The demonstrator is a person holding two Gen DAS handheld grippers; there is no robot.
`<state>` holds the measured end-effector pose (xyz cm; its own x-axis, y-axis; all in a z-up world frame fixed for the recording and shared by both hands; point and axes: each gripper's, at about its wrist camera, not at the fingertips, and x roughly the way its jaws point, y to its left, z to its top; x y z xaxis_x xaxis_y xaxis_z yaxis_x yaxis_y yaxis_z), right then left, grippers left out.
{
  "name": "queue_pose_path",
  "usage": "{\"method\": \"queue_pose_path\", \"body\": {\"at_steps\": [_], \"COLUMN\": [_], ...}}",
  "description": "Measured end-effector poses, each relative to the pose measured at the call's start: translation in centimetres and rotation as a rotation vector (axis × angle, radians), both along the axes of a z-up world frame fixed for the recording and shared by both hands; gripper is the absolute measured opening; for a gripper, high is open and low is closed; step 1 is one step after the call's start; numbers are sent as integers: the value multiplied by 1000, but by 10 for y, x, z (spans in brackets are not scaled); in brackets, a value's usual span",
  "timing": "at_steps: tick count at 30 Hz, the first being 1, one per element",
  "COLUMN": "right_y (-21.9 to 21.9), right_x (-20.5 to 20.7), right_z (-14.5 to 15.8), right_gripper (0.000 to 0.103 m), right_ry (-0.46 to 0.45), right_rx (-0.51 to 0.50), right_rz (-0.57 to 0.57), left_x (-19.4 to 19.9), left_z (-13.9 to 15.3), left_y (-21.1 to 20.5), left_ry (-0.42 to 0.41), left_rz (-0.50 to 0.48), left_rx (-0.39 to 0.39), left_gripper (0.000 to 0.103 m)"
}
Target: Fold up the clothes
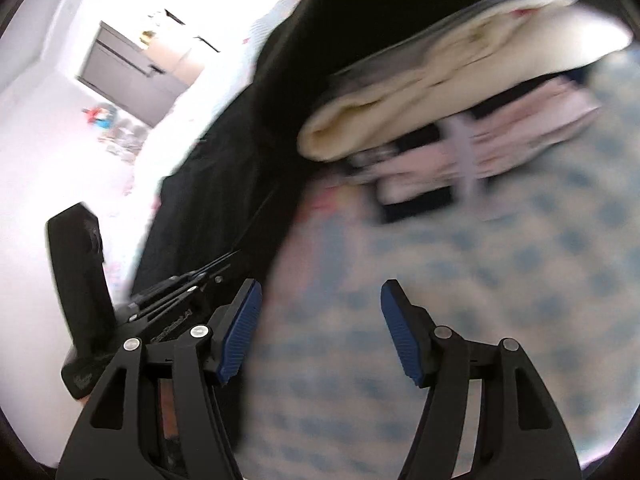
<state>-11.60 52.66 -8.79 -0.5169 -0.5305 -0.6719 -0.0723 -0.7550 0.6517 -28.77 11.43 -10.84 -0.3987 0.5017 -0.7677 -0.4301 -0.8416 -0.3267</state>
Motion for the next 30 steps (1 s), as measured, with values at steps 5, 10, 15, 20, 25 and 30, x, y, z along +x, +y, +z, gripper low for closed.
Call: {"method": "queue_pose_path", "body": {"at_steps": [5,10,15,20,25,30], "right_y": [-27,-44,-59,-66,-93,-113], "right_x": [-24,-45,-83,-112,-87,-42], "right_z": [-2,-10,-42,-47,20,91], "right_gripper": [74,83,89,31,9,4], "right_ry": [2,-27,-55,28,225,450], "right_rx": [-68,-132,-47,-156,1,89], "right_rz": [17,4,-29,3,88,141], "left_x": [6,-1,9,13,12,13], "left_z": [32,30,8,-11,-22,-17], "left_y": [-64,-91,-71,-66,-69,-68], "left_ry": [84,37,-9,-50,-56,-42], "left_rz": [181,158,41,33,48,59], "left_rx": [103,99,90,71,86,95], "left_gripper": [0,0,1,1,1,1]}}
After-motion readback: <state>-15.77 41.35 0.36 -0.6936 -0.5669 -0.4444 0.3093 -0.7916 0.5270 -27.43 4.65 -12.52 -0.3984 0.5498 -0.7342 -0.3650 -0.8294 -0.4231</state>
